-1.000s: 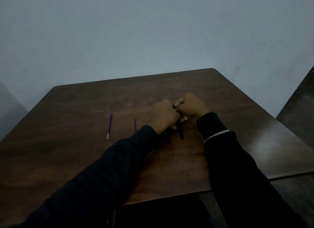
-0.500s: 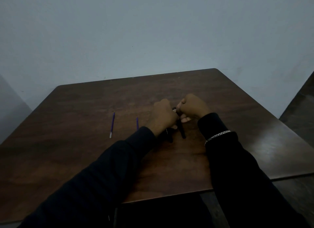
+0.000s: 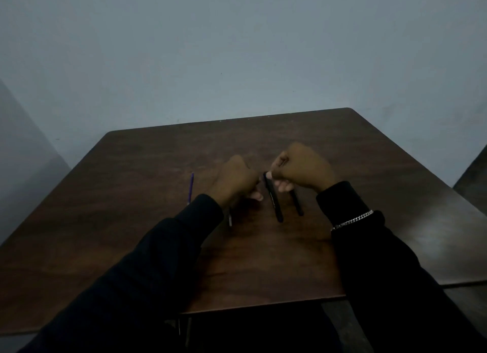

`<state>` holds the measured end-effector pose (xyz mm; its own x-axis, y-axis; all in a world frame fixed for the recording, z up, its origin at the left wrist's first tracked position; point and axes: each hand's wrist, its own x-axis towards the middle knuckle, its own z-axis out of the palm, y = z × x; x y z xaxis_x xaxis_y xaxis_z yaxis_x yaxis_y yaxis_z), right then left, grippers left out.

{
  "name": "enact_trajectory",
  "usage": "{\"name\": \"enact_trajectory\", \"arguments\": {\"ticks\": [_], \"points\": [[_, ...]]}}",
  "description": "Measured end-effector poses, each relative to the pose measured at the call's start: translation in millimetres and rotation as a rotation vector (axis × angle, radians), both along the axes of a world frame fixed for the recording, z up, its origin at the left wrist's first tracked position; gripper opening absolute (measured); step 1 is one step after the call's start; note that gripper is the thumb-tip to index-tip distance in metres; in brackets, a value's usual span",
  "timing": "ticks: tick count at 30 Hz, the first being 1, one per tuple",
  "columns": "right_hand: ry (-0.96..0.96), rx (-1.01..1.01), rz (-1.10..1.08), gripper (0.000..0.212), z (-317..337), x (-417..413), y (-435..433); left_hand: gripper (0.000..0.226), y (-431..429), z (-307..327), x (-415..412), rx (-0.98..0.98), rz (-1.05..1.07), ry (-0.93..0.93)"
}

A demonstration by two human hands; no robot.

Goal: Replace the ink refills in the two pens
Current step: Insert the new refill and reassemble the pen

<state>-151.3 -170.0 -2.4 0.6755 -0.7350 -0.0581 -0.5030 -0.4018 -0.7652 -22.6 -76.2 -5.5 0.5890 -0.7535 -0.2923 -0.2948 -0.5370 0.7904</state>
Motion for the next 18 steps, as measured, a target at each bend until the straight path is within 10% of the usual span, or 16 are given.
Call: {"name": "enact_trajectory", "arguments": {"ticks": [18], "points": [[-0.090, 0.218, -0.034, 0.047, -7.9, 14.6, 19.1, 0.023, 11.0, -18.4, -3.5, -0.268, 0.119, 0.221]]}}
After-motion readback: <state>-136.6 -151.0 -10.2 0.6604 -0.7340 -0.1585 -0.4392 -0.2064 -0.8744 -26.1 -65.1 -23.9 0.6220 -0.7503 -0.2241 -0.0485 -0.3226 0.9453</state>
